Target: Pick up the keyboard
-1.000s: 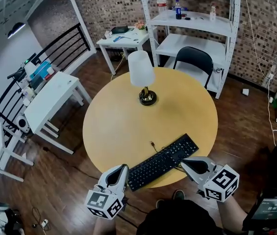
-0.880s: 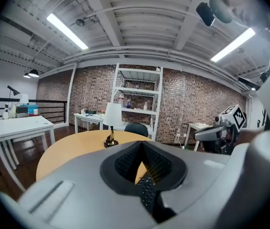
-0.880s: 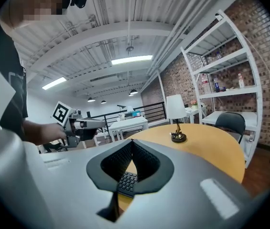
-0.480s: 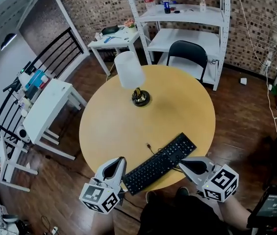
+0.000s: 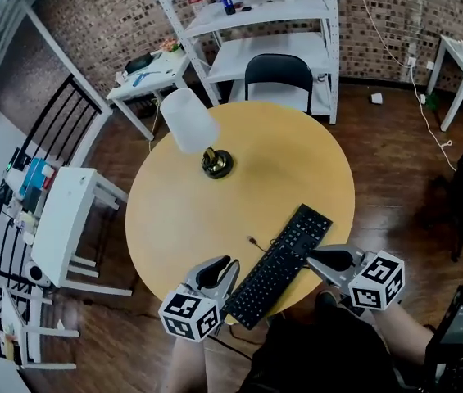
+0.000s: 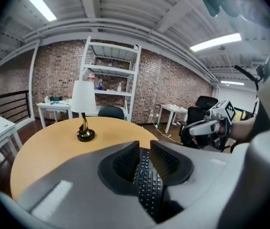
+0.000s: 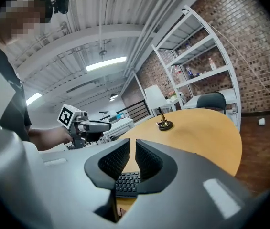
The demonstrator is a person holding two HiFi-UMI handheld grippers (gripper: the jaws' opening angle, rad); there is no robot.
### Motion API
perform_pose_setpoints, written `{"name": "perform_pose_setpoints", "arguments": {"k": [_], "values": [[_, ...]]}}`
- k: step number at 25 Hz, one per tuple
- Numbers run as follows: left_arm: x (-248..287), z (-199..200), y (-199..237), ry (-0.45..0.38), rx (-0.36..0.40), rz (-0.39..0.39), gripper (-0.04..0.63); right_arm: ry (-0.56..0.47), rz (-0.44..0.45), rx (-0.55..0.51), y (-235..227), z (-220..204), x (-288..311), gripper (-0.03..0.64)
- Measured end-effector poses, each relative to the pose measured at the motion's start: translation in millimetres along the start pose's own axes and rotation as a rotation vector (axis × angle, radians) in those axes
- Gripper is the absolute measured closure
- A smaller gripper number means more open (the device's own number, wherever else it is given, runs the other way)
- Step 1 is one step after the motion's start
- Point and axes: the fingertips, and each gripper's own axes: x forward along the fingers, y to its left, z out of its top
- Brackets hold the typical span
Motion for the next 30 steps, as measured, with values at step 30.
{"name": "perform_pose_setpoints", "arguments": {"k": [30], "values": [[146.6,-197.9,40.7,0.585,-0.113,-0.377,0.241,0.079,-0.344,0.788,-77.8,-215.6,69.2,0.37]]}}
